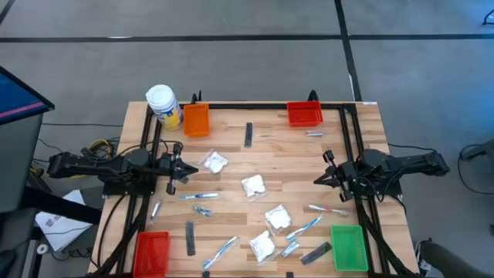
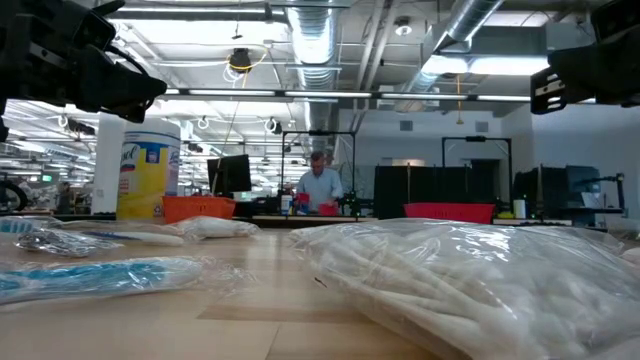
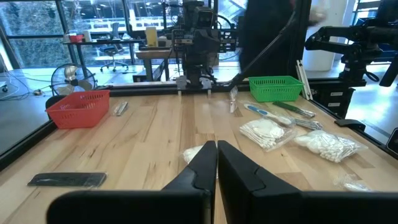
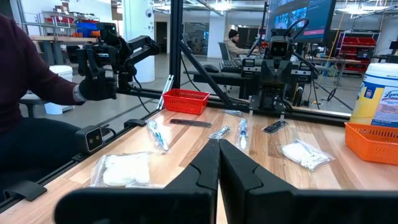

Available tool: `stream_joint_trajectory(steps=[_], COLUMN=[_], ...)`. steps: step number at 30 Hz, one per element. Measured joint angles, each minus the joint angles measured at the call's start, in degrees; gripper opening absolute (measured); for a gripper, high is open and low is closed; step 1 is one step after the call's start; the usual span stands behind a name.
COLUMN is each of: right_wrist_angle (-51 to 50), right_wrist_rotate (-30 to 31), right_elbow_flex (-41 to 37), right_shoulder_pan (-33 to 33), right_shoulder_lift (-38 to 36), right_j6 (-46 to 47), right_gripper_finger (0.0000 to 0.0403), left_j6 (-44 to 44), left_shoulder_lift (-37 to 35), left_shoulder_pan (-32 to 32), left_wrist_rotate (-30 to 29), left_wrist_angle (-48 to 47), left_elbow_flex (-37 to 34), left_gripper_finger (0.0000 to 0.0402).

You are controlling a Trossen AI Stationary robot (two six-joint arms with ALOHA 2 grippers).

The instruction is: Pick & Place Travel size toiletries

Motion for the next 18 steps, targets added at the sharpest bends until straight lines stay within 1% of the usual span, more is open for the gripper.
stream_joint_trajectory(steps=[3, 7, 10, 16, 18], right_wrist_angle=[0.0, 0.0, 0.0, 1.3, 1.6], right_wrist_rotate=[0.0, 0.0, 0.0, -0.1, -0.1], right_elbow_flex=[0.0, 0.0, 0.0, -0.2, -0.2], right_shoulder_pan=[0.0, 0.0, 0.0, -0.1, -0.1], right_shoulder_lift=[0.0, 0.0, 0.0, 0.0, 0.0], right_j6=[0.0, 0.0, -0.8, -16.5, -20.9], right_gripper_finger=[0.0, 0.0, 0.0, 0.0, 0.0], left_j6=[0.4, 4.9, 5.2, 5.2, 8.8], left_shoulder_lift=[0.0, 0.0, 0.0, 0.0, 0.0], left_shoulder_pan=[0.0, 0.0, 0.0, 0.0, 0.2], left_wrist_rotate=[0.0, 0.0, 0.0, 0.0, -0.5], left_wrist_angle=[0.3, 5.5, 10.1, 19.4, 24.7], left_elbow_flex=[0.0, 0.0, 0.0, 0.0, 0.0], left_gripper_finger=[0.0008, 0.0008, 0.0008, 0.0008, 0.0008])
